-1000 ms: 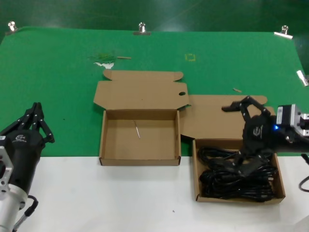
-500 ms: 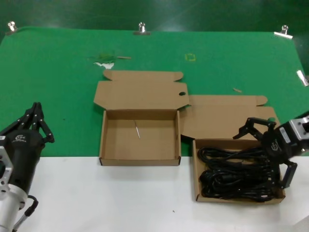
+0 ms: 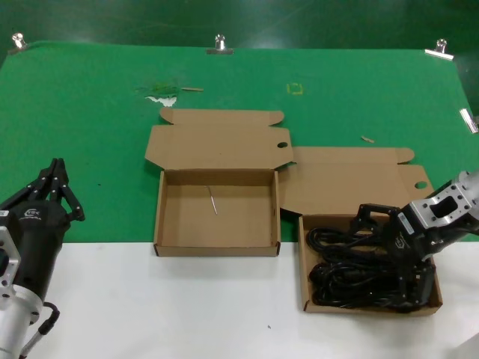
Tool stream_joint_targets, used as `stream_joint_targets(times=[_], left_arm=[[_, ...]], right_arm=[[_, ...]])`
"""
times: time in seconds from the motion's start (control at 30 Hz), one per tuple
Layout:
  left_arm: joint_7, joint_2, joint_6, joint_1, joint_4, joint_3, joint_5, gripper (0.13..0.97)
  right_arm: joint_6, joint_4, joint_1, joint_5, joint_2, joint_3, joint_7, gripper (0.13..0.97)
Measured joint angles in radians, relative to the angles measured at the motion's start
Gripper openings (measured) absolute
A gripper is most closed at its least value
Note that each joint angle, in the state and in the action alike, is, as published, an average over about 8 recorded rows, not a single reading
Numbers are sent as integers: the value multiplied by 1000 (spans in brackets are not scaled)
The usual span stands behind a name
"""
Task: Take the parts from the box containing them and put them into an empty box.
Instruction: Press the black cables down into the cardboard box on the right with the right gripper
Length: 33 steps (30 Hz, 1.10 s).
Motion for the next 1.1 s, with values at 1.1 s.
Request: stream_joint_targets(times=[1.1], left_arm=[[0,0,0,0,0,0,0,151]], right_arm=[[196,-405,95,-79,-182,37,-125,966]])
